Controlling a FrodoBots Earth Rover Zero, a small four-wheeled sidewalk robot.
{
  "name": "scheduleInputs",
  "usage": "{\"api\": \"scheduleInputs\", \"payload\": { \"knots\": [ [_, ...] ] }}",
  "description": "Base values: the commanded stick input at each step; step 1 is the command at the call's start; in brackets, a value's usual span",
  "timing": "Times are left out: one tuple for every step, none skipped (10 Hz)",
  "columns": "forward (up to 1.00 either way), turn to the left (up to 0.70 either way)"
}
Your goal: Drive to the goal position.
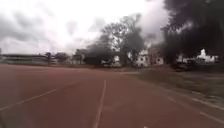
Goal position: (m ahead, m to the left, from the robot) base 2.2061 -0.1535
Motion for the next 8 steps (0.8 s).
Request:
{"api": "scheduleInputs", "payload": {
  "knots": [
    [0.70, 0.00],
    [0.70, 0.00],
    [0.70, 0.00],
    [0.70, 0.00],
    [0.70, 0.00],
    [0.70, 0.00],
    [0.70, 0.00],
    [0.70, 0.00]
  ]
}}
